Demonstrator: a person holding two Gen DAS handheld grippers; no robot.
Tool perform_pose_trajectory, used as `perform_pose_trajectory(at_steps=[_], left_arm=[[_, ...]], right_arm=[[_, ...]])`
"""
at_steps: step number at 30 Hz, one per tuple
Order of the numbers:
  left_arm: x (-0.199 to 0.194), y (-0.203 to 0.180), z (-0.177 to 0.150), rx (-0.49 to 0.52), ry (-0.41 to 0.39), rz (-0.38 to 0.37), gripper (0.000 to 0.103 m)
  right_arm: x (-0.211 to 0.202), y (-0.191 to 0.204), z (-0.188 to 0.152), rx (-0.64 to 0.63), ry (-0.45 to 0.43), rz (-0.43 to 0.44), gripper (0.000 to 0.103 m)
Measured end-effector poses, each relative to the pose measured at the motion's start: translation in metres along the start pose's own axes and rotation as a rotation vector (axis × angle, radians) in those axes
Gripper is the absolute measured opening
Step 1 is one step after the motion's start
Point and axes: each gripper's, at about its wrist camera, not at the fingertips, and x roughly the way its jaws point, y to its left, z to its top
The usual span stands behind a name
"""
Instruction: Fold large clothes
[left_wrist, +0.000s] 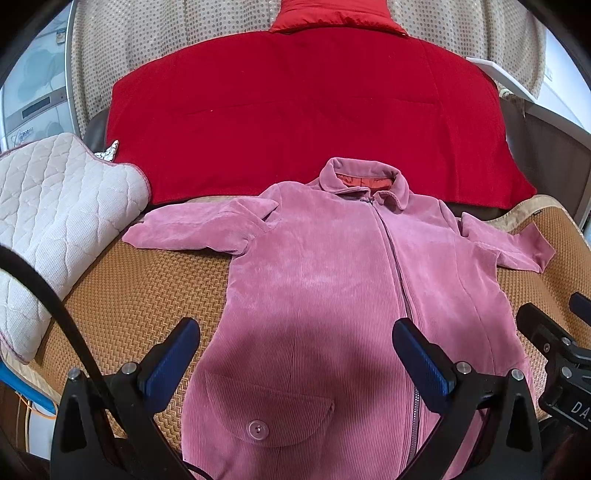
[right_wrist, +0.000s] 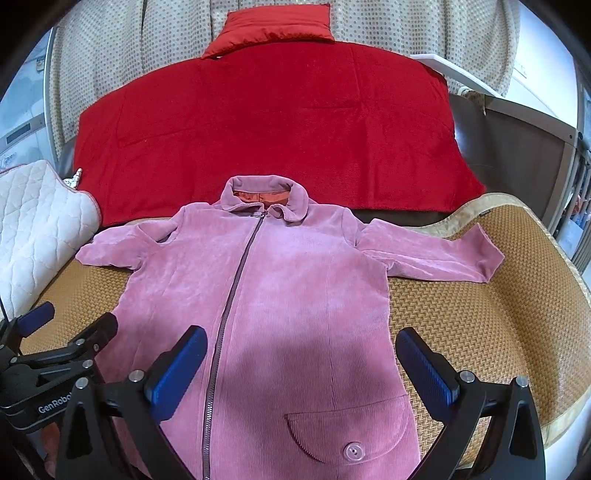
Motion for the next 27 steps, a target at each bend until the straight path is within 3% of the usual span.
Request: perform_pose_trajectory(at_steps=[27], left_arm=[[-0.0004,0.0005,-0.0021,0.007,0.004,0.001,0.103]], right_arm=[[0.0007,0.0041,0.0002,0.003,0.011,0.003,0.103]])
